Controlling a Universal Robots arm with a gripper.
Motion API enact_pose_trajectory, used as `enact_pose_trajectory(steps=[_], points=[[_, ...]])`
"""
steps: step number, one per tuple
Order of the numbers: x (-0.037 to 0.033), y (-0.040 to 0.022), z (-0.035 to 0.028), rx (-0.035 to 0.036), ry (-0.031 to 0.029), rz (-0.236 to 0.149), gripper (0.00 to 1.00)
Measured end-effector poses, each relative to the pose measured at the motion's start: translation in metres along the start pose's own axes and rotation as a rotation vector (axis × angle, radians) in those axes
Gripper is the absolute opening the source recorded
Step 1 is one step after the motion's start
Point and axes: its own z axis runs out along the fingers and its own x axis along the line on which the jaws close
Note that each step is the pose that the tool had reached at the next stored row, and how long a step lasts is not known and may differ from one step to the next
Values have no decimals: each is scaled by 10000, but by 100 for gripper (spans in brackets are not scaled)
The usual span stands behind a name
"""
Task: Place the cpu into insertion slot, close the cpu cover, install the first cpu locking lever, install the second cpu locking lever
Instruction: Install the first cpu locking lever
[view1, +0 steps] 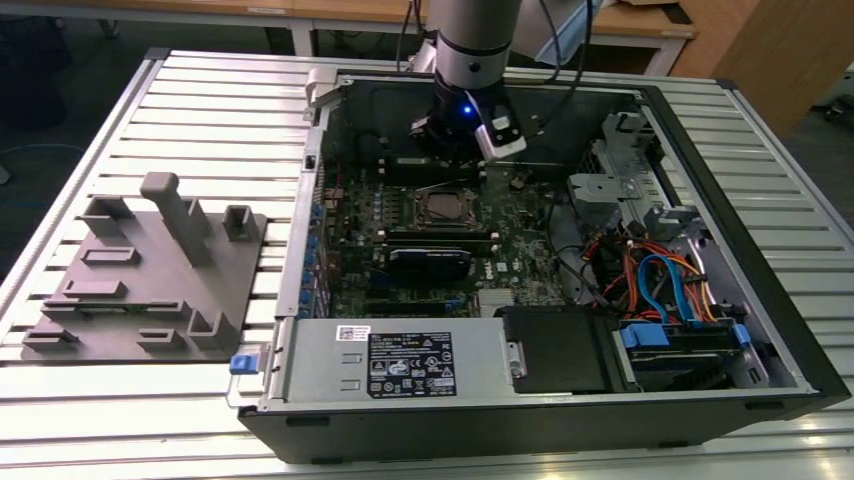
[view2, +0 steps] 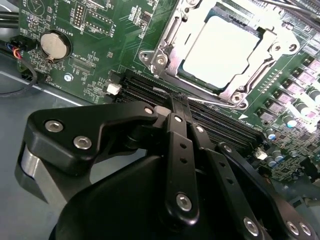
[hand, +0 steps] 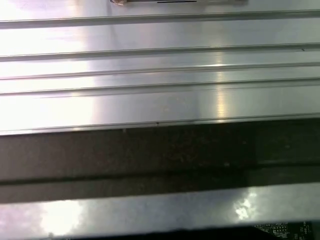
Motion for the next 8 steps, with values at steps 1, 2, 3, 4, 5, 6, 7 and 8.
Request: enact_pose_trajectory(steps=[1, 2, 3, 4, 5, 6, 7, 8], points=[[-2, 2, 0, 1, 0, 1, 10], [-4, 4, 1, 1, -1, 1, 10], [-5, 5, 1, -1, -1, 1, 10], [-6, 6, 3, -2, -2, 0, 10], [-6, 6, 4, -1, -1, 0, 10], [-6, 6, 7, 0, -1, 0, 10], [-6, 6, 10, 0, -2, 0, 10], [-7, 6, 13, 3, -2, -1, 10]])
